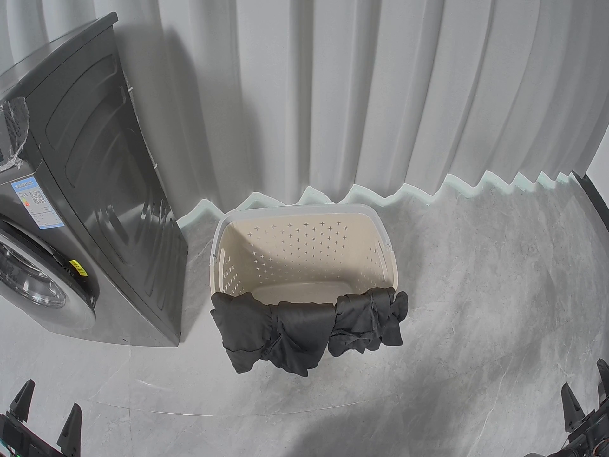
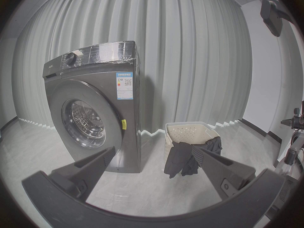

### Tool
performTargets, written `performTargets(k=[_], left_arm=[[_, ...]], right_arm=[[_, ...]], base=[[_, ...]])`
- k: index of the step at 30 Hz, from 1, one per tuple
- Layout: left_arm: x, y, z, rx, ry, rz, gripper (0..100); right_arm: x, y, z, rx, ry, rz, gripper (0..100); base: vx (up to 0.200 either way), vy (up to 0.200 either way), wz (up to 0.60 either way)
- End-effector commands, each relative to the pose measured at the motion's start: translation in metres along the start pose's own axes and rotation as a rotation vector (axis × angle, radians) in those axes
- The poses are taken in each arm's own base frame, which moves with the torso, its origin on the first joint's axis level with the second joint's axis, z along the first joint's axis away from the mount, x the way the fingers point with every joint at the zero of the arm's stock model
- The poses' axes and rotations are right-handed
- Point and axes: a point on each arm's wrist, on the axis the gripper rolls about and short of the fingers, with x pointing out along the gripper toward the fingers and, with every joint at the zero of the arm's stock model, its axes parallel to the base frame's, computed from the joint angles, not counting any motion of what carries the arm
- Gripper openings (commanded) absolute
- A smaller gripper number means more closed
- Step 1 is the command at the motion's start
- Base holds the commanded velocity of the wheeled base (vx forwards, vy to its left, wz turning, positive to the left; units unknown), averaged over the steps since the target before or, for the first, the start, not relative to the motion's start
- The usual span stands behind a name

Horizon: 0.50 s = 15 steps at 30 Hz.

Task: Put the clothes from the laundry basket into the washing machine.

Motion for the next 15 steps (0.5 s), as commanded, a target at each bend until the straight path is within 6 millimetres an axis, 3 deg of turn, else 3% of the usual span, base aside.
performTargets(k=[1, 15], left_arm=[[0.0001, 0.0002, -0.0048, -0.002, 0.002, 0.000, 100], [0.0001, 0.0002, -0.0047, -0.002, 0.000, 0.000, 100]], right_arm=[[-0.0001, 0.0000, -0.0044, 0.000, -0.002, 0.001, 100], [-0.0001, 0.0000, -0.0044, 0.000, -0.002, 0.001, 100]], base=[[0.200, 0.000, 0.00], [0.200, 0.000, 0.00]])
